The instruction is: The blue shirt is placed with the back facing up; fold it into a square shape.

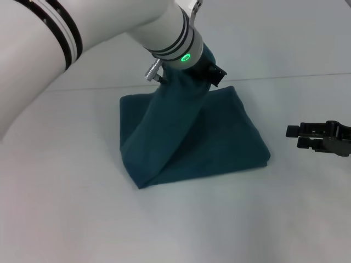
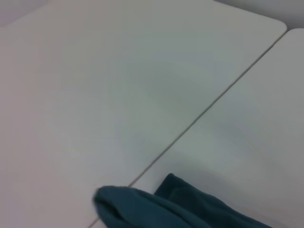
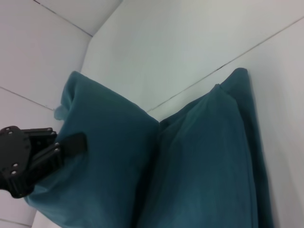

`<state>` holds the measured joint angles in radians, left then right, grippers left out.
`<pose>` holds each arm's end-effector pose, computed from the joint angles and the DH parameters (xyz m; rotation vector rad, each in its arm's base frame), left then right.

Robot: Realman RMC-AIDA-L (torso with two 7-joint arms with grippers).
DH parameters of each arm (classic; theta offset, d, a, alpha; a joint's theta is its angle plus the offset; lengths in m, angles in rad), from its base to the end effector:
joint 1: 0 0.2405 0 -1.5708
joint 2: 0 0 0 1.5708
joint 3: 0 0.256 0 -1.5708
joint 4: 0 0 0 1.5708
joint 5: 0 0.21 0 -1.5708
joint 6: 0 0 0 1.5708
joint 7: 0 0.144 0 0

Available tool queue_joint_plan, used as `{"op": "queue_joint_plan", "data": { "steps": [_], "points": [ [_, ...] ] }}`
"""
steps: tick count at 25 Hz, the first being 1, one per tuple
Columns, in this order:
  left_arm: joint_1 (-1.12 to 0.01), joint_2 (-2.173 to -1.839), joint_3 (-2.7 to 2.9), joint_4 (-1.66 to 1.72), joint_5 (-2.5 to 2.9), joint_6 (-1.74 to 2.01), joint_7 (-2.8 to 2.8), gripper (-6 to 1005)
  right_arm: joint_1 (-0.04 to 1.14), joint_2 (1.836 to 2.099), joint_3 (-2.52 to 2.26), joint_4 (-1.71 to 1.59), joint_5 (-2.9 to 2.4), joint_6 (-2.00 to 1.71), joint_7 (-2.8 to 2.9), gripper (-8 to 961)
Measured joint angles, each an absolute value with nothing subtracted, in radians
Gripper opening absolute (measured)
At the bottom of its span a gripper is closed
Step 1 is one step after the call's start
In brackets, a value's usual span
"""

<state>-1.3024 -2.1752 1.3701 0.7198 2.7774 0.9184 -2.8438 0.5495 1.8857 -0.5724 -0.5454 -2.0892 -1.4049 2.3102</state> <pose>-0.0004 0.4594 -0.0860 -2.4229 -0.5823 0.1642 0.3237 0.3587 0.0733 -2.0300 1.8472 0.7177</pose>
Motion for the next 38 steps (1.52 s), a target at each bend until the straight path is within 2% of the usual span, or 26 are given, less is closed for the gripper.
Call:
{"op": "queue_joint_plan", "data": {
  "steps": [10,19,28,32,38],
  "points": [
    [-1.288,-2.175,1.426,0.754,2.769,0.882,-2.846,314,0.554,1.885,-0.582,-0.543,-2.091,-1.393,2.310,573],
    [-1.099,-2.168,1.260,1.032,2.607,0.990,-2.852,485,0.553,1.880,-0.582,-0.542,-2.103,-1.392,2.311,570],
    [-1.017,-2.152,0.863,0.916,2.417,1.109,-2.860,514,0.552,1.873,-0.581,-0.541,-2.103,-1.400,2.319,568],
    [-0.963,-2.124,0.798,0.797,2.270,1.112,-2.849,508,0.555,1.868,-0.582,-0.541,-2.103,-1.405,2.319,566],
    [-0.805,-2.078,0.792,0.749,2.002,1.196,-2.779,509,0.576,1.849,-0.615,-0.547,-2.119,-1.424,2.340,565]
  ]
}}
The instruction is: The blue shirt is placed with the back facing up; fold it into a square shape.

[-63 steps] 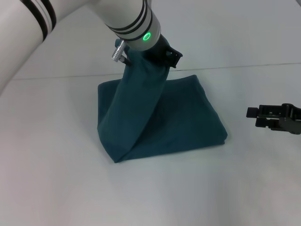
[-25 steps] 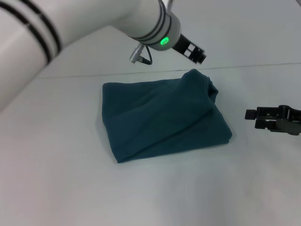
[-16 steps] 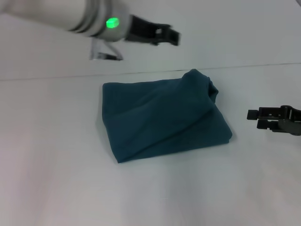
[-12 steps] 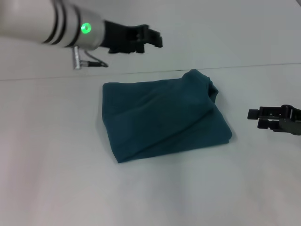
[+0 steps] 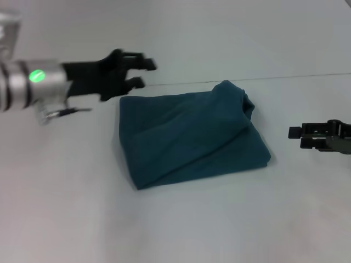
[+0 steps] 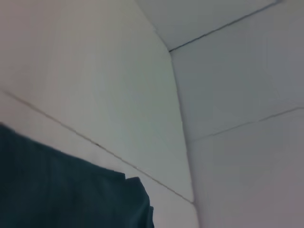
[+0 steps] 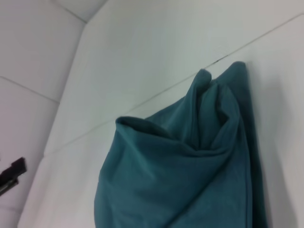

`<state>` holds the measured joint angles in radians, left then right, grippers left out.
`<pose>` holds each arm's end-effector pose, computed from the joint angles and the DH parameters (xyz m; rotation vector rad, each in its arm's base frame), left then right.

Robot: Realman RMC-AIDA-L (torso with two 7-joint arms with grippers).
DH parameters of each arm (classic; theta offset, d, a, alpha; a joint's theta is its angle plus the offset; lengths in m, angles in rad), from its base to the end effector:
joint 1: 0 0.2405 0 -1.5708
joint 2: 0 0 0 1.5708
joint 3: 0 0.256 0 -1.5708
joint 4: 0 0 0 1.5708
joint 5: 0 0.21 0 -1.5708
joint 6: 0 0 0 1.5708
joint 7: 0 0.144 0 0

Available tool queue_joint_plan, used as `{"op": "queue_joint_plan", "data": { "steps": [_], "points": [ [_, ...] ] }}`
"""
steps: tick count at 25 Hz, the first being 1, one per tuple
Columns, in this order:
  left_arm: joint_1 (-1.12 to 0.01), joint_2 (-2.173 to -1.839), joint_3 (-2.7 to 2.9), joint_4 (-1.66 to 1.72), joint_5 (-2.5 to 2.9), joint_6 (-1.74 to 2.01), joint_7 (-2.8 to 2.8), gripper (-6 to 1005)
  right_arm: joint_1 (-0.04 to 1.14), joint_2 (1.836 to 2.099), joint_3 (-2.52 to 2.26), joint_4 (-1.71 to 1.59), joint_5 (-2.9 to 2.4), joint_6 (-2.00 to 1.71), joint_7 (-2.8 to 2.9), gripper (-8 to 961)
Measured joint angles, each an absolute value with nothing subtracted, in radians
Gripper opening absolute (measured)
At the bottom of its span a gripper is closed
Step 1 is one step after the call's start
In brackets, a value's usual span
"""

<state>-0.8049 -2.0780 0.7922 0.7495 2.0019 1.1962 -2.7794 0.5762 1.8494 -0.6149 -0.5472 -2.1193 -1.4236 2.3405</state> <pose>-0.1658 0.4374 0.0131 -2.0344 -1.9779 -0.8943 0.3192 0.3649 0.0824 -2.0792 1.8395 0.6239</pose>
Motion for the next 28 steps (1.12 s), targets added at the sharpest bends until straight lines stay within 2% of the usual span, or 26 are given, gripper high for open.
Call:
{"op": "queue_joint_plan", "data": {
  "steps": [6,11,16,22,28],
  "points": [
    [-0.656,-2.043,0.774,0.758,1.899,1.313,-2.763,509,0.675,1.805,-0.646,-0.559,-2.204,-1.478,2.417,563],
    [-0.592,-2.034,0.680,0.772,1.918,1.434,-2.725,508,0.779,1.795,-0.647,-0.610,-2.266,-1.492,2.526,561],
    [-0.557,-2.022,0.648,0.820,2.013,1.552,-2.693,508,0.863,1.799,-0.664,-0.691,-2.314,-1.494,2.619,560],
    [-0.531,-2.026,0.614,0.835,2.098,1.646,-2.618,508,0.963,1.803,-0.745,-0.715,-2.329,-1.471,2.683,558],
    [-0.489,-2.031,0.554,0.837,2.101,1.695,-2.578,508,1.040,1.844,-0.807,-0.697,-2.436,-1.366,2.772,556]
  ]
}}
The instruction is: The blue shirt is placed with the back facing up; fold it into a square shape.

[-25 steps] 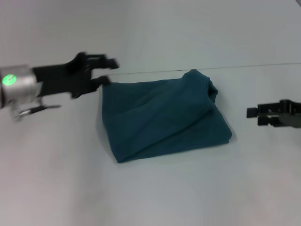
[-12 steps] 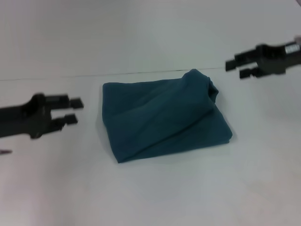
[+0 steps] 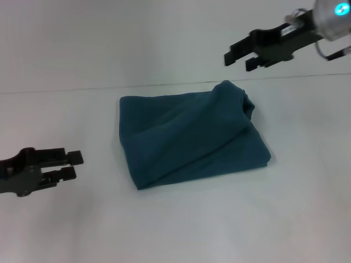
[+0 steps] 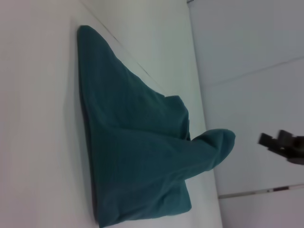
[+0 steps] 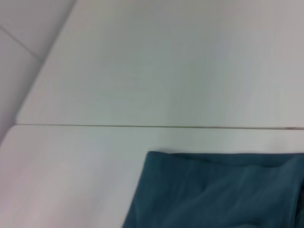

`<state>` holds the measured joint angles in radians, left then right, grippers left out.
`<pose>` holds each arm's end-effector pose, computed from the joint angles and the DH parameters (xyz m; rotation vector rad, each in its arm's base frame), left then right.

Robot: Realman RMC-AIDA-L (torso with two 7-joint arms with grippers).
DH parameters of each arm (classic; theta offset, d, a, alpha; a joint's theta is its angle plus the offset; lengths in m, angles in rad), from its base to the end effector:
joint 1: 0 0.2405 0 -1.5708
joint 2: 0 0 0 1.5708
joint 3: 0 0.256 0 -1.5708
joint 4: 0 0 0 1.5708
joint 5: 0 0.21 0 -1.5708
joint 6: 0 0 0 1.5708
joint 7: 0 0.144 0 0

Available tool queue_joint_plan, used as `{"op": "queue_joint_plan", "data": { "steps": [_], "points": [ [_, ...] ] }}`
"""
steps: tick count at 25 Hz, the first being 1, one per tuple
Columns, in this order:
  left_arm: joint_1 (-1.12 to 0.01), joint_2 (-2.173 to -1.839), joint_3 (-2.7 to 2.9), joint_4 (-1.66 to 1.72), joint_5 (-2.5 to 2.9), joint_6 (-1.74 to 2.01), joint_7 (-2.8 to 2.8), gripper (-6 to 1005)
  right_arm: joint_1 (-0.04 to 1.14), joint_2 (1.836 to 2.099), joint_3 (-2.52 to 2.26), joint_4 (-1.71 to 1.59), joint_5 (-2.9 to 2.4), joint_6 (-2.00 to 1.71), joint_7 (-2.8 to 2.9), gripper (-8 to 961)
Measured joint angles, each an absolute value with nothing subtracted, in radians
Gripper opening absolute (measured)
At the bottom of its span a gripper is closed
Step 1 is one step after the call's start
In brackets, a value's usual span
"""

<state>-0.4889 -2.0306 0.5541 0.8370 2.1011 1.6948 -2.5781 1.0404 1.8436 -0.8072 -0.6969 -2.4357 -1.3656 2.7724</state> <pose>-0.2803 0.3241 0.0597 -2.1122 -2.0995 -0.8178 0.1464 0.4765 0.0874 -2.2215 1.5816 0.2235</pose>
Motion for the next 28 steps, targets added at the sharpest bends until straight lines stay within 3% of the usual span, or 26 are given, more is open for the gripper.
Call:
{"op": "queue_joint_plan", "data": {
  "steps": [13,28],
  "points": [
    [-0.473,-2.032,0.510,0.834,2.102,1.707,-2.563,509,1.137,1.932,-0.905,-0.647,-2.653,-1.223,2.805,552],
    [-0.483,-2.036,0.509,0.827,2.102,1.690,-2.562,509,1.127,1.944,-0.905,-0.623,-2.664,-1.194,2.805,547]
  ]
}}
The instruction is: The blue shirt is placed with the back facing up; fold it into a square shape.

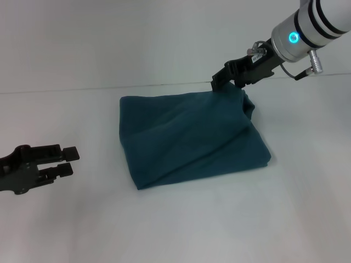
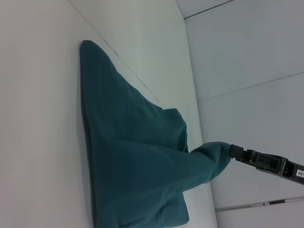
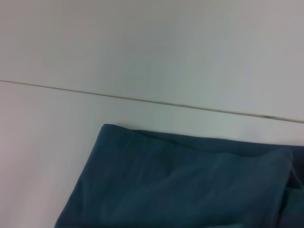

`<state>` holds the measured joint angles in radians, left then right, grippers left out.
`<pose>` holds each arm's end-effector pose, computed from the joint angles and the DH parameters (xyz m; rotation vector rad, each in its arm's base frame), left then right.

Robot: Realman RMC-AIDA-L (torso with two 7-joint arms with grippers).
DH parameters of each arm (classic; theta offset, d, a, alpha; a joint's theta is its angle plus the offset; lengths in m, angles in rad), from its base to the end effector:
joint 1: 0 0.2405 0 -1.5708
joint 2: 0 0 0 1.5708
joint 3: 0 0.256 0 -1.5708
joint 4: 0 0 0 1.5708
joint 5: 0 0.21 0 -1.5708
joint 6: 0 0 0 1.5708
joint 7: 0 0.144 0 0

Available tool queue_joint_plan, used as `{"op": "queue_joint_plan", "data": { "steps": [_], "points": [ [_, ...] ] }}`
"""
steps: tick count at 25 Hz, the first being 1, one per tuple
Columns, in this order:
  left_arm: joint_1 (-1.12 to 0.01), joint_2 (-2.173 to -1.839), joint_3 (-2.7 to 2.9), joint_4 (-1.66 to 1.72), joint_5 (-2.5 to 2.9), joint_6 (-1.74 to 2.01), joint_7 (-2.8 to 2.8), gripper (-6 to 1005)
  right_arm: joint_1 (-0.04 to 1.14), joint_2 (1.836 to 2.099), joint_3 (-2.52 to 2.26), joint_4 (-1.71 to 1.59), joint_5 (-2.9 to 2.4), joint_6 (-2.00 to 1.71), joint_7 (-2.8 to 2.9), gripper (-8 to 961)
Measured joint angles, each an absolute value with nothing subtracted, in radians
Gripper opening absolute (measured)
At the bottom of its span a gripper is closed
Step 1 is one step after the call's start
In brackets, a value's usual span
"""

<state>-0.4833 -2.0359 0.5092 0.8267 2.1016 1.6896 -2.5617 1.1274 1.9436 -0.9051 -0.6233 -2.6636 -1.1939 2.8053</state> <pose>-0.2854 0.3225 0.0620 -2.0717 -2.0953 -0.8723 0.1384 0.4846 0.0319 -2.1934 1.4072 -0.0417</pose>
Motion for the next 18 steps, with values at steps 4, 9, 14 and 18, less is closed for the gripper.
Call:
{"op": "queue_joint_plan", "data": {
  "steps": [4,9,14,18],
  "points": [
    [-0.483,-2.040,0.511,0.827,2.102,1.681,-2.562,509,1.127,1.946,-0.905,-0.614,-2.664,-1.185,2.805,546],
    [-0.486,-2.042,0.515,0.827,2.100,1.677,-2.562,509,1.127,1.954,-0.905,-0.611,-2.664,-1.173,2.804,544],
    [-0.489,-2.042,0.515,0.827,2.095,1.677,-2.562,508,1.128,1.956,-0.908,-0.619,-2.661,-1.175,2.798,543],
    [-0.492,-2.043,0.515,0.826,2.094,1.677,-2.562,508,1.129,1.956,-0.913,-0.620,-2.663,-1.180,2.796,501]
  ]
}}
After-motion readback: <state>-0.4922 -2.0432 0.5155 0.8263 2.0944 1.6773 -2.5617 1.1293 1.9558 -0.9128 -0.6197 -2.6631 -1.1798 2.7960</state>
